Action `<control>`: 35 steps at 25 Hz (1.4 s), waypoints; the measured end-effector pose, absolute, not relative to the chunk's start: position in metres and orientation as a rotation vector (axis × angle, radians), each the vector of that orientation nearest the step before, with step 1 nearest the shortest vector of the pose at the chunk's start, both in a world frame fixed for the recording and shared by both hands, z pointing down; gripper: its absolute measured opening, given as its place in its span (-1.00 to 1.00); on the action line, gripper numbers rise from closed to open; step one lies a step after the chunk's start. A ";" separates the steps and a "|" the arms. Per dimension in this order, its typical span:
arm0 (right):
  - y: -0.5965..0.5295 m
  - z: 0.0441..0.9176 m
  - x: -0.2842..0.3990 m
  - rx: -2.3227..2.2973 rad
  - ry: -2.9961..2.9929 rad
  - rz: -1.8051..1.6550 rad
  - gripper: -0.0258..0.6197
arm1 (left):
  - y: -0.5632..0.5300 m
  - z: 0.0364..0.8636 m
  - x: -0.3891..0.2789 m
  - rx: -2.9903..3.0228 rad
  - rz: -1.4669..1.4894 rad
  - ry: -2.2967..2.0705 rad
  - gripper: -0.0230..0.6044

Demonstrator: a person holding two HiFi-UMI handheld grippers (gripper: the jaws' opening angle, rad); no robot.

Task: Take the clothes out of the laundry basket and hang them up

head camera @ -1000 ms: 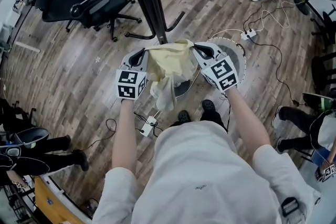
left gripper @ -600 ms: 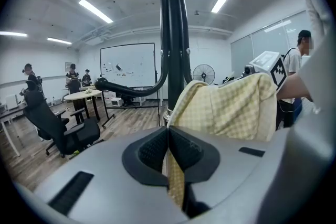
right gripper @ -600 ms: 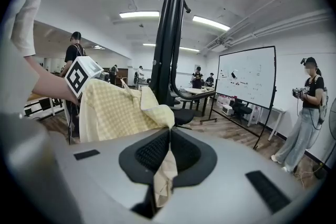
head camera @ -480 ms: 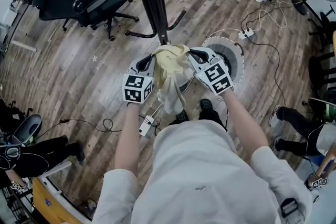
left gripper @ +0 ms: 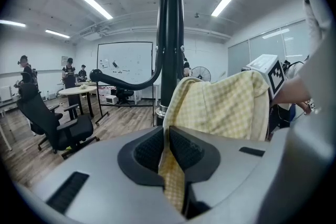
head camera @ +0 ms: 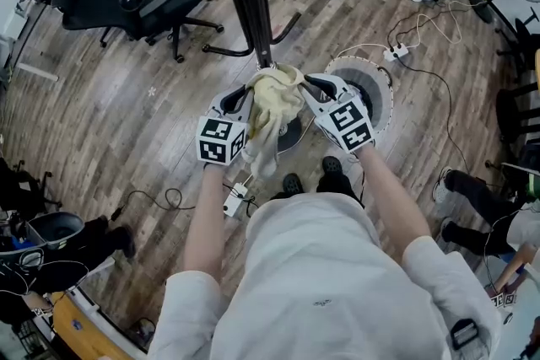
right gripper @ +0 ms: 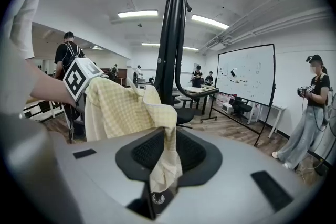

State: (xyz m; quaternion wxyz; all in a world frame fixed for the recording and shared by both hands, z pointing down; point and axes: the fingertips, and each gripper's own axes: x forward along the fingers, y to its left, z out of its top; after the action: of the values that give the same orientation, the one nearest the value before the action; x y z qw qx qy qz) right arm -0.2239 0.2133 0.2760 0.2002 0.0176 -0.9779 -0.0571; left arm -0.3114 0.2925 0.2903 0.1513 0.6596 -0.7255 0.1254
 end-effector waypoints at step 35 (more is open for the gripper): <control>0.209 0.225 -0.151 -0.214 -2.882 -0.132 -0.62 | 0.338 0.182 -0.246 1.674 0.276 -2.481 -0.56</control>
State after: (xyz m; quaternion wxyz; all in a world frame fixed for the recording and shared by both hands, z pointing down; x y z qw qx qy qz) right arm -0.1509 0.2091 0.2248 0.1242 -0.0733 -0.9885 -0.0453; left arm -0.2464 0.3378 0.1816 0.0680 0.5557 -0.8235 0.0915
